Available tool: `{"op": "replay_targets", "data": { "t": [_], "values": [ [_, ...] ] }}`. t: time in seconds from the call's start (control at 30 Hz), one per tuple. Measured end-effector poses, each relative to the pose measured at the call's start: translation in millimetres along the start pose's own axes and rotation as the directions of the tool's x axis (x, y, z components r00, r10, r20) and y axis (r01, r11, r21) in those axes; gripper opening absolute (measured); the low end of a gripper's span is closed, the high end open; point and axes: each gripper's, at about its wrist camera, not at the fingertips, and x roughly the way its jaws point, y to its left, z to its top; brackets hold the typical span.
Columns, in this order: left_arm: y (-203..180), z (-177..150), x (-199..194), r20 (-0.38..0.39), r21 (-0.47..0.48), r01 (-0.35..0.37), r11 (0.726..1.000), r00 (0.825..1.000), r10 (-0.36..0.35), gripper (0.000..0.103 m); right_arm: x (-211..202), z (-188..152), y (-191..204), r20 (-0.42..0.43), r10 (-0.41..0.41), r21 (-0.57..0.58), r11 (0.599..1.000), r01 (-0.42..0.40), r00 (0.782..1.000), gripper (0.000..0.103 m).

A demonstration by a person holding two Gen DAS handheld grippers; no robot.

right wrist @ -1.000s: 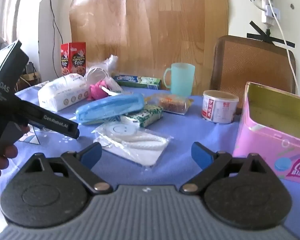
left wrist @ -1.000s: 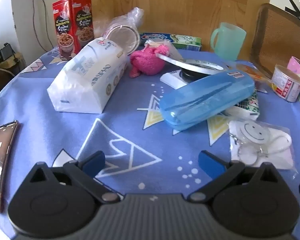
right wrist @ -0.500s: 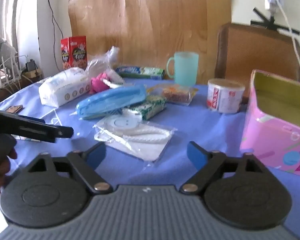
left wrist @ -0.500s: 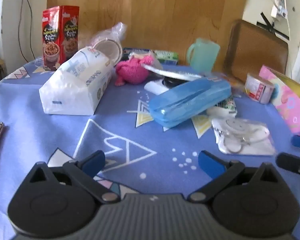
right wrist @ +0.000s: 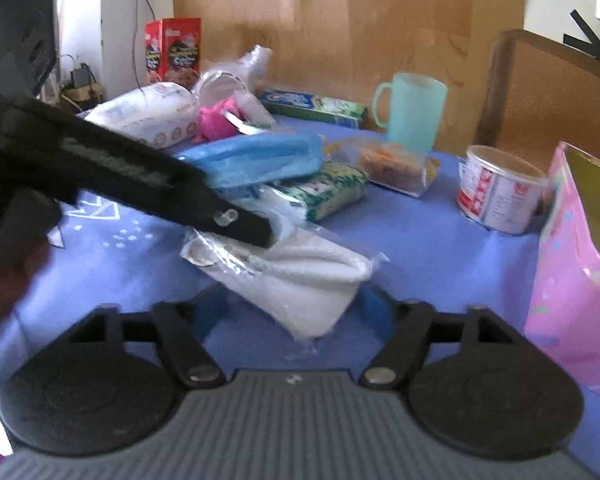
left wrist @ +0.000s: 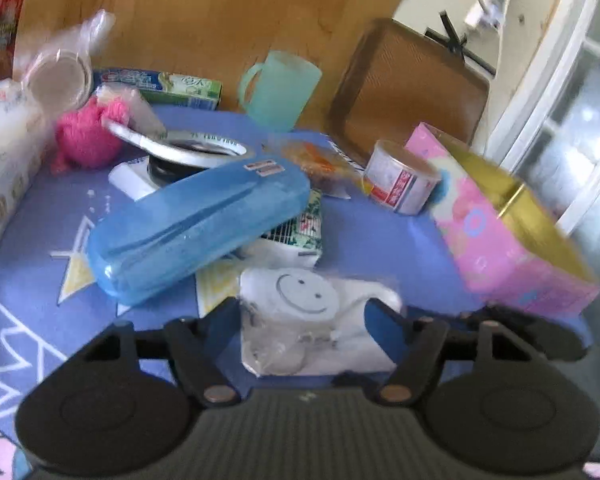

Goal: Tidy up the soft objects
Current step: 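Grasp the smiley-face packet with the left gripper and drop it into the tin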

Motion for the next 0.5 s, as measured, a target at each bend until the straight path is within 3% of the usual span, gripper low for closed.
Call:
{"op": "replay_targets", "data": {
  "t": [0.13,0.3,0.4,0.5],
  "values": [
    [-6,-2,-14,0.006,-0.028,0.039,0.999,0.999,-0.039,0.066,-12,-3,-2,0.040,-0.021,0.018,1.000,0.021,0.999,0.065],
    [-40,16,-49,0.093,0.056,0.084,0.995,0.992,-0.089,0.066,-40,2,-8,0.133,-0.082,0.020,0.997,0.080,0.988,0.064],
    [-73,39,-45,0.106,0.129,0.133,0.983,0.983,-0.147,0.066,-63,8,-20,0.217,-0.159,0.031,0.987,0.156,0.963,0.064],
    [-119,62,-25,0.087,0.190,0.208,0.960,0.970,-0.227,0.066,-93,11,-44,0.292,-0.271,0.064,0.962,0.264,0.917,0.064]
  ]
}}
